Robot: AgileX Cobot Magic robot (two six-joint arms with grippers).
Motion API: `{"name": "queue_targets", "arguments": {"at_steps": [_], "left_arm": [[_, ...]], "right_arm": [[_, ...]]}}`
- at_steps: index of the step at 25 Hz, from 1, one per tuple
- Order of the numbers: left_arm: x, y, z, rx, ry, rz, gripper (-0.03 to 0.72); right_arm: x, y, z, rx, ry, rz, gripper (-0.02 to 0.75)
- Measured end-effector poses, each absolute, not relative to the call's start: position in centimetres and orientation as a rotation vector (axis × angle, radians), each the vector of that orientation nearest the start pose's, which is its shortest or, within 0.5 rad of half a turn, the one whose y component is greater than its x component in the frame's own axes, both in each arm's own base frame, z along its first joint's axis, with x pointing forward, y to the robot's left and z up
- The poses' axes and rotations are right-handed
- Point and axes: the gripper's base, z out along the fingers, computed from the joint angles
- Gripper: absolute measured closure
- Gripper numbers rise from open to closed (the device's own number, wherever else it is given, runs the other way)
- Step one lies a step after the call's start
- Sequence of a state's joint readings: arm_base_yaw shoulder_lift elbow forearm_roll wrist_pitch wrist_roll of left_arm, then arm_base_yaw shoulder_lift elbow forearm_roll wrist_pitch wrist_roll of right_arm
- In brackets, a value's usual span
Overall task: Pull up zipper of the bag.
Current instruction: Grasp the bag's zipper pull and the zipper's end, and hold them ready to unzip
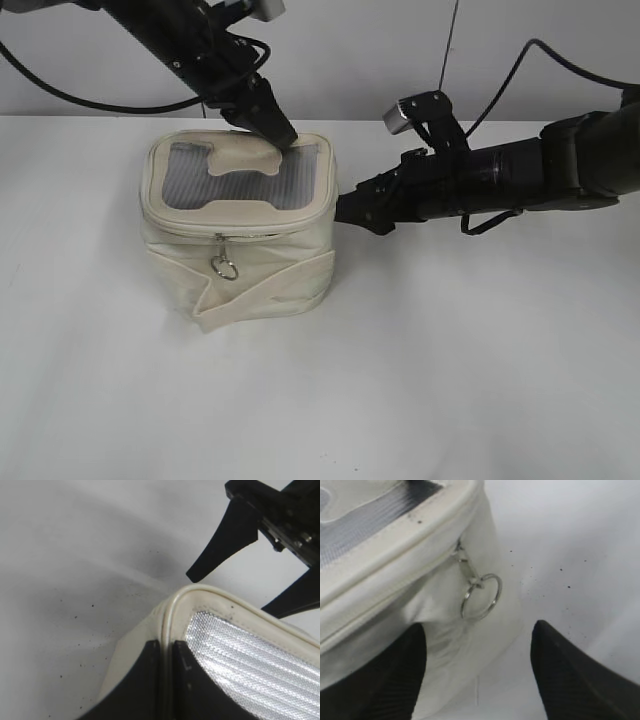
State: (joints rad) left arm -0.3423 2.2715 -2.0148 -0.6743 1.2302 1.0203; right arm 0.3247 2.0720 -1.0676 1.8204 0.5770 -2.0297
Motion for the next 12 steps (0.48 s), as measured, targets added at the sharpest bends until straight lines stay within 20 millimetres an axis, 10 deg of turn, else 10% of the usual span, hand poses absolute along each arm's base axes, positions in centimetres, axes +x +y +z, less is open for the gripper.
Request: {"name": "queue_targets", "arguments": {"at_steps": [12], "left_arm": [[43.5,-21.2,22.2,1.481,2.216,-0.776,0.650]], "right_arm": [[38.2,17.9,11.0,-0.820,2.111,0.713,0.315]]}}
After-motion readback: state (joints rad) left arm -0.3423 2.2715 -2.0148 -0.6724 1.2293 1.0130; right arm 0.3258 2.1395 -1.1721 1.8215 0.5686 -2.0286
